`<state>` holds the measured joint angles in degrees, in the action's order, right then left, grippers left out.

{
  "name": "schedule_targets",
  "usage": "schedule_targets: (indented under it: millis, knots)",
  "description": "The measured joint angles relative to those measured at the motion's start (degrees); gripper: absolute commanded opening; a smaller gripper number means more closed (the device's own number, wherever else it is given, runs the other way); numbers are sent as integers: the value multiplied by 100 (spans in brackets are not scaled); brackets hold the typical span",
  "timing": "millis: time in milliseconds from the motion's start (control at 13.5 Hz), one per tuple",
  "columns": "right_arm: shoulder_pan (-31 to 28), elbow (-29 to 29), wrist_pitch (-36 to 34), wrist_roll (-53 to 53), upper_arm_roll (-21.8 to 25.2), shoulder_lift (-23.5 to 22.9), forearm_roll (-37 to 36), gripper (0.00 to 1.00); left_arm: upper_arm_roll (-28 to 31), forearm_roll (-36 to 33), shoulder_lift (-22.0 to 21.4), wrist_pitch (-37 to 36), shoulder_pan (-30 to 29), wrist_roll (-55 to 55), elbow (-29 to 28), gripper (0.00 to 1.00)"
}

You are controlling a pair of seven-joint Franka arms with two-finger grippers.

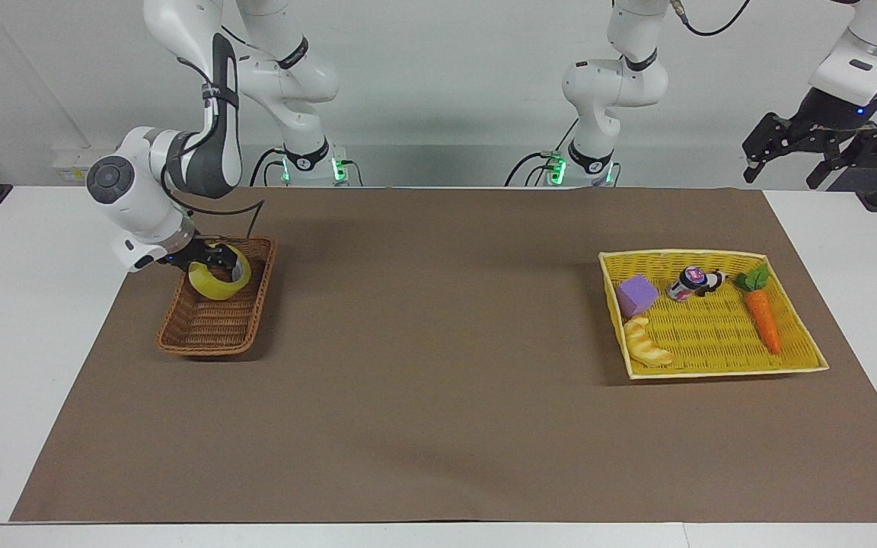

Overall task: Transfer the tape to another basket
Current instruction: 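Carry the tape over the wicker basket and lower it with the right gripper, then open the right gripper to release the tape inside the basket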

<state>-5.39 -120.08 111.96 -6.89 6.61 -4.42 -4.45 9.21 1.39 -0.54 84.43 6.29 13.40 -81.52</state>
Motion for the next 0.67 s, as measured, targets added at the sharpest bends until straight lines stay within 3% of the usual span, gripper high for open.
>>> schedule_targets:
  millis: [668]
  knots:
    - [86,1156,-375,135,-121,105,-115,100,0,0,-3,-1,0,0,0,100]
